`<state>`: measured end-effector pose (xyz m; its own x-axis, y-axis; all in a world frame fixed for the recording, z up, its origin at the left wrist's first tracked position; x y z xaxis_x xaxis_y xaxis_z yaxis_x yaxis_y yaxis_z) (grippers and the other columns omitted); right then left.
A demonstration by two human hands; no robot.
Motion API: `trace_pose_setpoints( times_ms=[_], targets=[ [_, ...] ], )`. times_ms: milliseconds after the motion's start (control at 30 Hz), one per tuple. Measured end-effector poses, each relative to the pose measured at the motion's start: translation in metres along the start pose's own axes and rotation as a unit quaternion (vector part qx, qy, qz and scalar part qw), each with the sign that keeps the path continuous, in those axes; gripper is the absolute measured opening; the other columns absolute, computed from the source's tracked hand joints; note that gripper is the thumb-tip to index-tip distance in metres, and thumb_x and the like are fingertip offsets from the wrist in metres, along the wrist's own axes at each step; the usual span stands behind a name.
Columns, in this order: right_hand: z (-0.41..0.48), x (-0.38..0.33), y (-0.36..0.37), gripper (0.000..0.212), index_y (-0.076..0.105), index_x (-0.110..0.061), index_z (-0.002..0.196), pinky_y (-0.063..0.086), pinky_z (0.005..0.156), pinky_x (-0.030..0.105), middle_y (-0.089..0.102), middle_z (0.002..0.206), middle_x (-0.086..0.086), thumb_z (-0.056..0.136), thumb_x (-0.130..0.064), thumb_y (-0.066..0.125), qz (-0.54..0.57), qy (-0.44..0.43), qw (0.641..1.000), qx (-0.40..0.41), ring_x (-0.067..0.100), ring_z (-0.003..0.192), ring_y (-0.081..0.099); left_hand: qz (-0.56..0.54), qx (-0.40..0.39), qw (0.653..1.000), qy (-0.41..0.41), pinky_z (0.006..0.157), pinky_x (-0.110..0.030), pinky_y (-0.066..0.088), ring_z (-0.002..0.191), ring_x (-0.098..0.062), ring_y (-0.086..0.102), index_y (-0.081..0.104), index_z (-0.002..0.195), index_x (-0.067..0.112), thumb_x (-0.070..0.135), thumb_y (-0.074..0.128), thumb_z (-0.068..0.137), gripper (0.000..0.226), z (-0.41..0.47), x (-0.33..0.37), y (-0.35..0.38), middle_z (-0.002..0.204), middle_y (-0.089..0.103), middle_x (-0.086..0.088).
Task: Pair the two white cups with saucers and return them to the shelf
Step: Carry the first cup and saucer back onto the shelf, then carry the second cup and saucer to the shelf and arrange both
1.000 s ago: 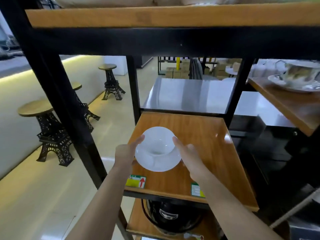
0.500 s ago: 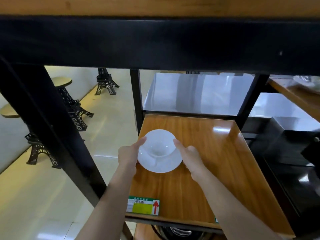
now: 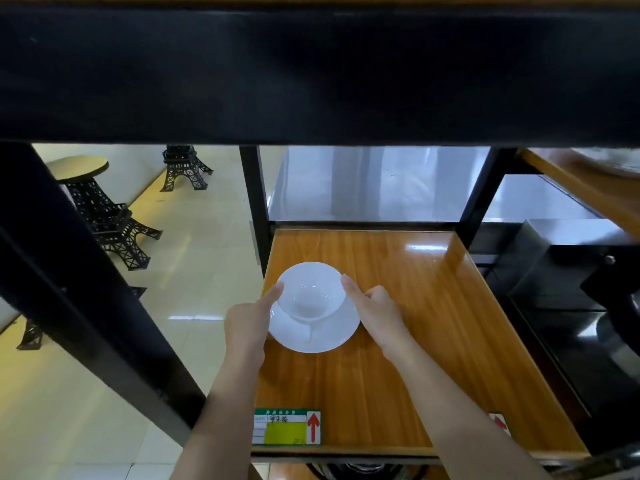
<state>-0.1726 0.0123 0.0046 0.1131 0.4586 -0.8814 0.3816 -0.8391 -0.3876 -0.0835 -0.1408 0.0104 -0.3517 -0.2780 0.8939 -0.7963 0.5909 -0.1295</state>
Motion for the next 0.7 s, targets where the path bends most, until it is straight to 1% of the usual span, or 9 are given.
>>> trace_pose_setpoints(
  times_ms=[67, 100, 167, 200, 233, 300, 467, 567, 700],
  targets=[
    [-0.006, 0.003, -0.004, 0.059, 0.049, -0.013, 0.097, 0.043, 0.061, 0.023, 0.051, 0.086, -0.001, 0.08, -0.069, 0.045, -0.029, -0.011, 0.998, 0.046, 0.01, 0.076, 0.052, 0.015, -0.003, 1.0, 0.019, 0.073, -0.037, 0.038, 0.077, -0.022, 0.048, 0.05, 0.069, 0.012, 0.049, 0.067, 0.078, 0.042, -0.004, 0.002, -0.002, 0.073, 0.05, -0.004],
    [-0.01, 0.004, -0.006, 0.061, 0.048, -0.015, 0.105, 0.047, 0.07, 0.027, 0.053, 0.093, -0.002, 0.079, -0.07, 0.044, -0.055, -0.02, 0.996, 0.069, 0.011, 0.083, 0.053, 0.027, -0.004, 0.999, 0.037, 0.072, -0.037, 0.039, 0.08, -0.022, 0.05, 0.053, 0.073, 0.01, 0.053, 0.065, 0.078, 0.045, -0.005, 0.002, -0.004, 0.076, 0.052, -0.003],
    [-0.022, 0.007, -0.015, 0.075, 0.041, -0.019, 0.13, 0.05, 0.088, 0.037, 0.055, 0.118, 0.001, 0.078, -0.072, 0.042, -0.111, -0.038, 0.988, 0.104, 0.017, 0.107, 0.054, 0.077, 0.006, 0.993, 0.085, 0.085, -0.039, 0.045, 0.106, -0.03, 0.055, 0.058, 0.113, 0.007, 0.063, 0.06, 0.075, 0.067, -0.008, 0.001, -0.007, 0.111, 0.061, -0.012],
    [-0.028, 0.009, -0.019, 0.079, 0.034, -0.021, 0.138, 0.048, 0.095, 0.042, 0.051, 0.132, 0.002, 0.078, -0.073, 0.042, -0.131, -0.046, 0.984, 0.111, 0.019, 0.118, 0.051, 0.11, 0.017, 0.987, 0.112, 0.096, -0.045, 0.043, 0.122, -0.033, 0.049, 0.047, 0.133, 0.012, 0.065, 0.059, 0.075, 0.079, -0.011, 0.0, -0.009, 0.132, 0.053, -0.014],
    [-0.034, 0.011, -0.024, 0.081, 0.029, -0.023, 0.142, 0.044, 0.101, 0.045, 0.044, 0.142, 0.002, 0.079, -0.072, 0.042, -0.146, -0.053, 0.981, 0.113, 0.021, 0.128, 0.045, 0.139, 0.032, 0.979, 0.148, 0.103, -0.05, 0.038, 0.131, -0.033, 0.042, 0.035, 0.142, 0.017, 0.065, 0.058, 0.076, 0.085, -0.015, 0.0, -0.011, 0.144, 0.044, -0.013],
    [-0.047, 0.016, -0.034, 0.082, 0.02, -0.027, 0.146, 0.036, 0.107, 0.046, 0.031, 0.153, 0.0, 0.08, -0.07, 0.041, -0.177, -0.07, 0.975, 0.114, 0.021, 0.138, 0.033, 0.194, 0.052, 0.951, 0.234, 0.11, -0.054, 0.031, 0.138, -0.031, 0.033, 0.026, 0.147, 0.022, 0.064, 0.056, 0.078, 0.085, -0.03, 0.0, -0.013, 0.15, 0.037, -0.011],
    [-0.086, 0.033, -0.061, 0.084, 0.008, -0.033, 0.148, 0.032, 0.111, 0.045, 0.02, 0.157, -0.003, 0.08, -0.071, 0.04, -0.251, -0.106, 0.953, 0.13, 0.02, 0.143, 0.025, 0.259, 0.013, 0.884, 0.389, 0.11, -0.044, 0.026, 0.135, -0.029, 0.032, 0.034, 0.144, 0.018, 0.047, 0.06, 0.085, 0.071, -0.08, -0.008, -0.003, 0.146, 0.042, -0.01],
    [-0.116, 0.052, -0.079, 0.084, 0.01, -0.03, 0.148, 0.033, 0.11, 0.041, 0.025, 0.155, -0.001, 0.081, -0.07, 0.04, -0.273, -0.146, 0.938, 0.156, 0.019, 0.14, 0.03, 0.306, -0.028, 0.852, 0.424, 0.111, -0.042, 0.026, 0.136, -0.028, 0.032, 0.034, 0.144, 0.017, 0.056, 0.056, 0.08, 0.078, -0.112, -0.026, 0.007, 0.147, 0.041, -0.01],
    [-0.168, 0.091, -0.114, 0.087, 0.008, -0.027, 0.15, 0.027, 0.111, 0.042, 0.029, 0.154, 0.002, 0.079, -0.074, 0.03, -0.336, -0.142, 0.913, 0.183, 0.021, 0.14, 0.03, 0.349, -0.058, 0.825, 0.441, 0.113, -0.044, 0.025, 0.139, -0.029, 0.031, 0.035, 0.144, 0.018, 0.066, 0.048, 0.076, 0.084, -0.165, -0.06, 0.023, 0.148, 0.04, -0.011]
  ],
)
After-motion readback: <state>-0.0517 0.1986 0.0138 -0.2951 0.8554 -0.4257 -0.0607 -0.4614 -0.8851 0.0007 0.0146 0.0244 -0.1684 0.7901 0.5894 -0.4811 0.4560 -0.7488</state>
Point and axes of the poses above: each hand's wrist, its own z-axis towards the middle knuckle, its own y-axis out of the palm, x = y × z, the point moved 1 cm from there along z, towards the middle knuckle
